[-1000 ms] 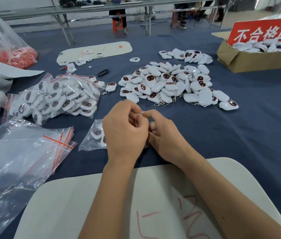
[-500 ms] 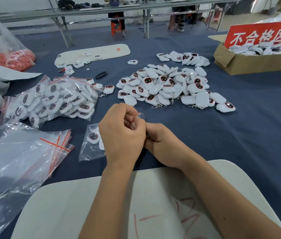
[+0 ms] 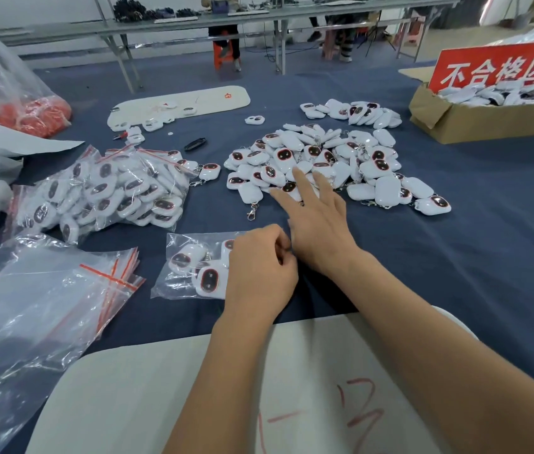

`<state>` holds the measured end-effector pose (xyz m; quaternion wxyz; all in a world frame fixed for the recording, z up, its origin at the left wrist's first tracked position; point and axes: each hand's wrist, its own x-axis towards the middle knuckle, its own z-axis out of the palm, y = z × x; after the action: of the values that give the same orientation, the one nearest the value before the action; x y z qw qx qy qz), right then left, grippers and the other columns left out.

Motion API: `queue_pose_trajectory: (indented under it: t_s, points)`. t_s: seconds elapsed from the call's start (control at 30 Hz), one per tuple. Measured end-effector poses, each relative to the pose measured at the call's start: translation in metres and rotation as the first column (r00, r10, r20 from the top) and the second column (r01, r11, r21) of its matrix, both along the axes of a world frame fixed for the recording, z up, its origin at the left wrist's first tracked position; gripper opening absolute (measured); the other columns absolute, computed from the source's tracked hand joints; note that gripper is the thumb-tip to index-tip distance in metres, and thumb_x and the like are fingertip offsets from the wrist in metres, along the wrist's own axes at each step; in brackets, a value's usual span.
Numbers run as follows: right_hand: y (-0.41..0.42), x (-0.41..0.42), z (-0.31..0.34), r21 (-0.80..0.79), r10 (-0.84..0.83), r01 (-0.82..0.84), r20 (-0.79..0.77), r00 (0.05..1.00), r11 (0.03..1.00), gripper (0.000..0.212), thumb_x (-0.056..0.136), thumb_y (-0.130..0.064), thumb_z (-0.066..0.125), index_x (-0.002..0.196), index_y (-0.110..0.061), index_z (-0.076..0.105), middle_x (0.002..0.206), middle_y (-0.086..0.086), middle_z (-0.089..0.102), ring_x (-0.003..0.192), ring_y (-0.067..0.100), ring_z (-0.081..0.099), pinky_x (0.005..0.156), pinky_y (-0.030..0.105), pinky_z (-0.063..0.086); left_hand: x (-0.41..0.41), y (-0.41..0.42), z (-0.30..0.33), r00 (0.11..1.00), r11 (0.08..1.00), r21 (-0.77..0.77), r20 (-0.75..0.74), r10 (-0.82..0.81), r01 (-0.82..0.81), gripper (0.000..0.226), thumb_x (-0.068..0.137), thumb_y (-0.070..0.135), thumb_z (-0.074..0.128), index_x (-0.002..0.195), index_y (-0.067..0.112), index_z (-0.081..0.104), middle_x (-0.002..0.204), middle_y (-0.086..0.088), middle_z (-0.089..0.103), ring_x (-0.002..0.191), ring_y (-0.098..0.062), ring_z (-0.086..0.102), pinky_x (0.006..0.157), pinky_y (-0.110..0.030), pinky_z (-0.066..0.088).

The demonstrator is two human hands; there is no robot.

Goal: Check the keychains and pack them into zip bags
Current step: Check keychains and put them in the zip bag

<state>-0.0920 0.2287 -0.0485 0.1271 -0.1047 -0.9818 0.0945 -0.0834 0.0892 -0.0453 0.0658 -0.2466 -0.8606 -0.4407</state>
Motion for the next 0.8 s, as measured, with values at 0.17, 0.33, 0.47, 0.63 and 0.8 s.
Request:
queue_pose_trajectory:
  t_s: [0.17, 0.33, 0.47, 0.63, 0.8]
  points:
    - [0.010, -0.019, 0.002, 0.020, -0.053, 0.051, 0.099, 0.994, 0.998, 0.058, 0.108, -0.033, 0.046, 0.162, -0.037, 0.025, 0.175, 0.006, 0.003, 0.160, 0.036, -0.006, 0.123, 0.060, 0.017, -0.003, -0.002, 0.001, 0.999, 0.999, -0.009, 0.012, 0.038, -0.038, 0.014, 0.077, 0.000, 0.061, 0.079, 0.013, 0.065, 0.072, 0.005, 0.065, 0.069, -0.017, 0.059, 0.072, -0.041, 0.052]
    - [0.006, -0.009, 0.008, 0.054, -0.264, 0.266, -0.043, 0.964, 0.962, 0.053, 0.102, -0.047, 0.059, 0.148, -0.025, 0.046, 0.147, 0.011, 0.038, 0.128, 0.037, 0.037, 0.098, 0.042, 0.041, -0.005, -0.006, 0.000, 0.998, 0.999, 0.024, 0.045, 0.037, -0.039, 0.017, 0.079, 0.000, 0.062, 0.079, 0.016, 0.067, 0.074, 0.007, 0.067, 0.068, -0.012, 0.059, 0.073, -0.037, 0.054]
    - [0.009, 0.004, 0.011, -0.031, -0.354, 0.353, -0.063, 0.933, 0.935, 0.047, 0.101, -0.044, 0.064, 0.138, -0.018, 0.052, 0.134, 0.012, 0.043, 0.122, 0.035, 0.040, 0.084, 0.034, 0.039, -0.004, -0.006, 0.000, 0.997, 0.999, 0.033, 0.064, 0.036, -0.038, 0.019, 0.081, 0.002, 0.061, 0.079, 0.020, 0.066, 0.070, 0.008, 0.065, 0.064, -0.010, 0.060, 0.071, -0.036, 0.056]
    - [0.009, 0.024, 0.015, -0.150, -0.343, 0.322, -0.140, 0.929, 0.935, 0.029, 0.099, -0.029, 0.070, 0.121, -0.011, 0.063, 0.118, 0.008, 0.052, 0.096, 0.028, 0.054, 0.073, 0.036, 0.041, -0.004, -0.006, 0.000, 0.996, 0.998, 0.047, 0.084, 0.036, -0.040, 0.022, 0.081, 0.003, 0.062, 0.078, 0.024, 0.066, 0.069, 0.010, 0.065, 0.063, -0.008, 0.060, 0.069, -0.035, 0.057]
    - [0.007, 0.045, 0.012, -0.327, -0.304, 0.213, -0.260, 0.917, 0.921, 0.030, 0.097, -0.012, 0.070, 0.127, -0.015, 0.068, 0.118, 0.007, 0.061, 0.102, 0.027, 0.061, 0.085, 0.034, 0.046, -0.005, -0.007, -0.001, 0.996, 0.996, 0.078, 0.090, 0.025, -0.032, 0.019, 0.082, 0.002, 0.063, 0.080, 0.021, 0.068, 0.068, 0.009, 0.066, 0.064, -0.009, 0.062, 0.069, -0.031, 0.055]
